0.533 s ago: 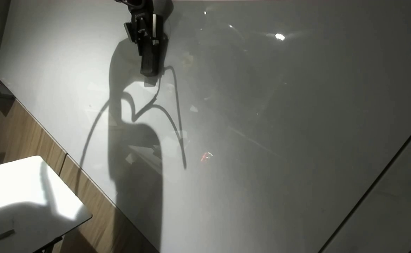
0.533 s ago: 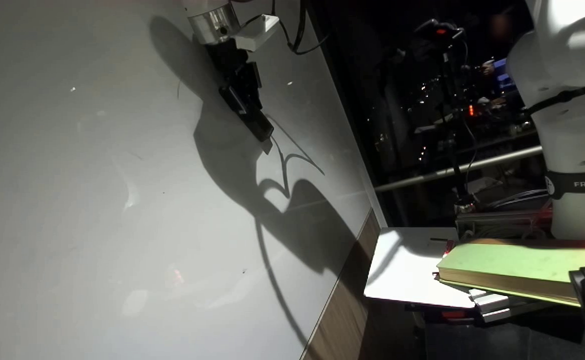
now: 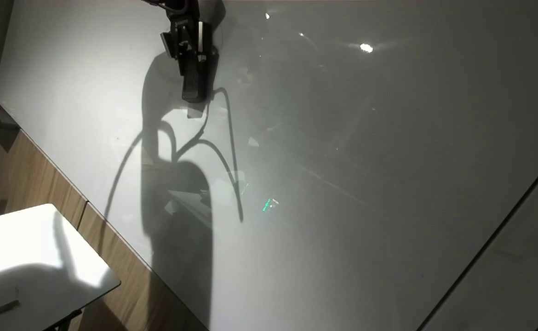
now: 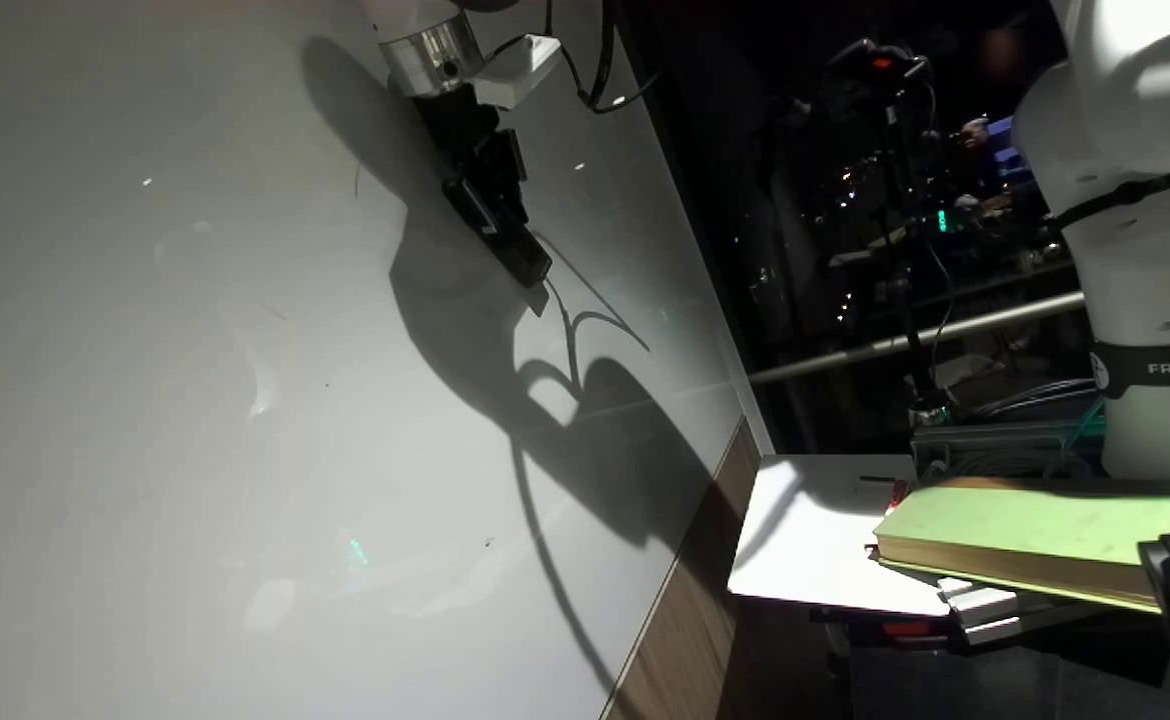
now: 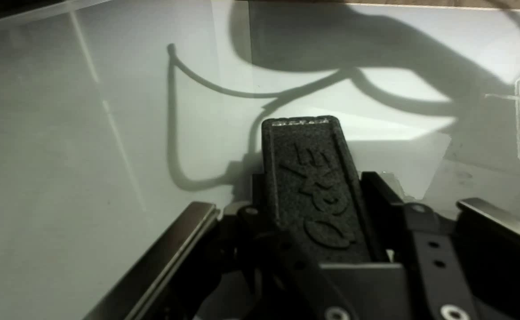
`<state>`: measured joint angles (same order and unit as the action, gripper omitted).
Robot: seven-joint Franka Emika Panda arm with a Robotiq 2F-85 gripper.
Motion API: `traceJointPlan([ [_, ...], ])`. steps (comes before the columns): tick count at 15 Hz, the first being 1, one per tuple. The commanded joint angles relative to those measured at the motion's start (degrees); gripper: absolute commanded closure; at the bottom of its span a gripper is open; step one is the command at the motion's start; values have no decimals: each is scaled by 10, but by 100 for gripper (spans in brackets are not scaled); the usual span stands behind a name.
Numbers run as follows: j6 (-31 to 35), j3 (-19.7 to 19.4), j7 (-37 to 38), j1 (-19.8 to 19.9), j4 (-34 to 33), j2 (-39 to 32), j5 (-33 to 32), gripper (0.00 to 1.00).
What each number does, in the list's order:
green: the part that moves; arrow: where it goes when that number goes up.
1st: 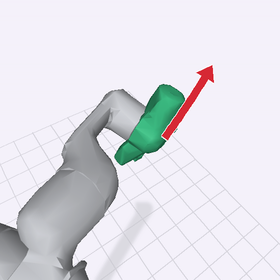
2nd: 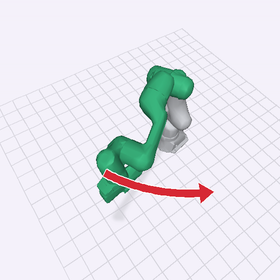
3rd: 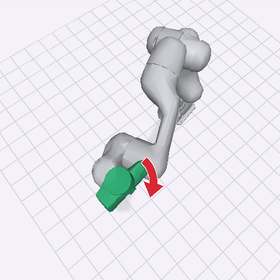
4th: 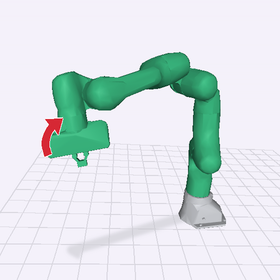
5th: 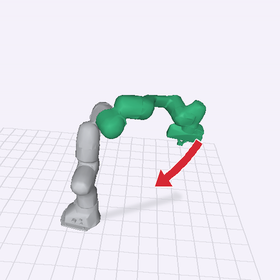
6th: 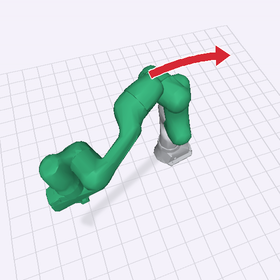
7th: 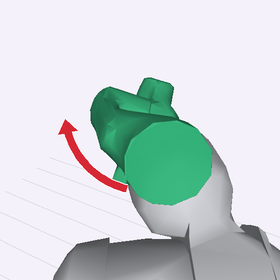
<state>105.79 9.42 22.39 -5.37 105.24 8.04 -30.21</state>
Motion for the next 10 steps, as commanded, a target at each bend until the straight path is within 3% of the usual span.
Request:
traceJointPlan([
  [1, 44, 2, -48, -15, 96, 112, 27, 71],
  [7, 36, 7, -54, -14, 49, 101, 8, 71],
  [10, 46, 13, -96, -25, 54, 166, 32, 71],
])
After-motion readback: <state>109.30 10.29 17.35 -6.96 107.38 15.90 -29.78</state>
